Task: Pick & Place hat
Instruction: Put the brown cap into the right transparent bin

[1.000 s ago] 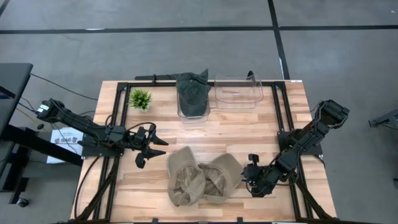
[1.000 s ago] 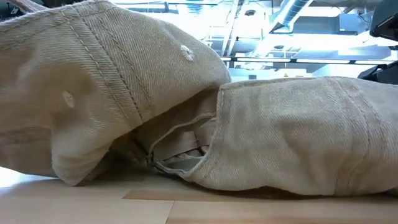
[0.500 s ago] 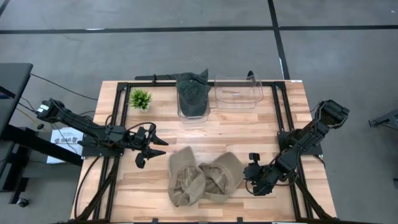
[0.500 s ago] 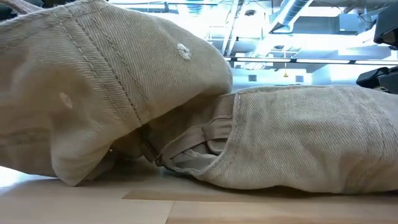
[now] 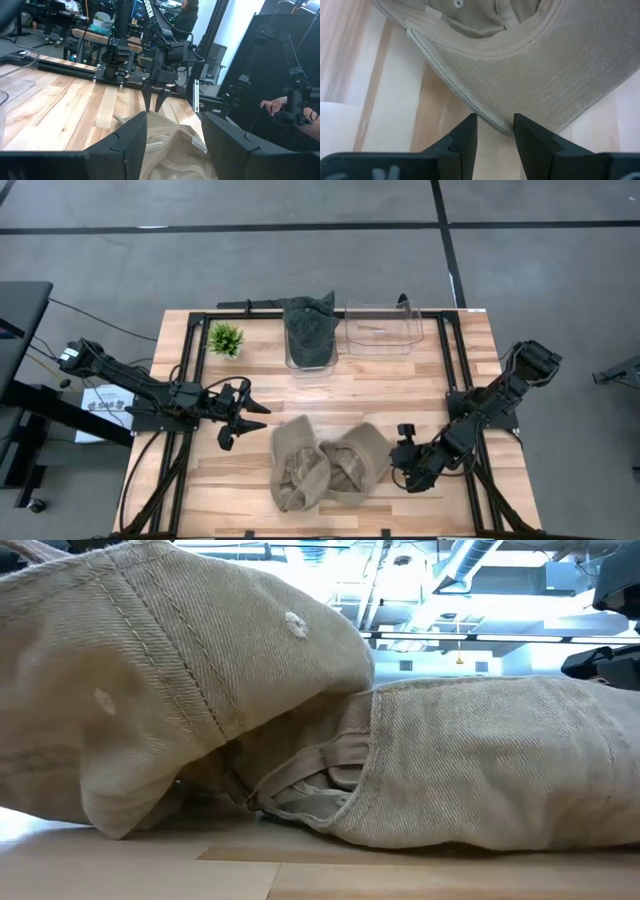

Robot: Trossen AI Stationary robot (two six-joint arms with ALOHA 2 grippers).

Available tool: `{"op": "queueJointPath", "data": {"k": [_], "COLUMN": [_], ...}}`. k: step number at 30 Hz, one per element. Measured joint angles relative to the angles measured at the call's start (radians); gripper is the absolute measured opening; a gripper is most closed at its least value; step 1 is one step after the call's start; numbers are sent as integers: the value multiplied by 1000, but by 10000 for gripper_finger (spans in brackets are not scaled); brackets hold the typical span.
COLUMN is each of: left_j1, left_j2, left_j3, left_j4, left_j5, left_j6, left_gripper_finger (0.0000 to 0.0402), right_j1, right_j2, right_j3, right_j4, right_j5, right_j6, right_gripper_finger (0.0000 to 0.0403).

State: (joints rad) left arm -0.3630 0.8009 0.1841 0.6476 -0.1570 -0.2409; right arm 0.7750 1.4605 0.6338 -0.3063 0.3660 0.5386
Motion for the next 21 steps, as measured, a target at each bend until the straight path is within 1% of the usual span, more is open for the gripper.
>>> {"op": "queueJointPath", "data": {"k": [10, 13, 17, 21], "left_j1": [0, 0, 0, 0], "left_j2": [0, 0, 0, 0], "left_j3": [0, 0, 0, 0], "left_j4": [0, 0, 0, 0], "left_j5": [-8, -8, -8, -8], "left_j6": [0, 0, 0, 0], "left_gripper_finger": [186, 186, 186, 186], "right_j1": [-60, -76, -89, -90], "right_j2": [0, 0, 0, 0], "right_j3": [0, 0, 0, 0], "right_j4": [1, 2, 4, 3], "right_j5": [3, 4, 3, 2], "right_j6": [-1, -19, -28, -40], "right_gripper_finger": [118, 112, 83, 32]}}
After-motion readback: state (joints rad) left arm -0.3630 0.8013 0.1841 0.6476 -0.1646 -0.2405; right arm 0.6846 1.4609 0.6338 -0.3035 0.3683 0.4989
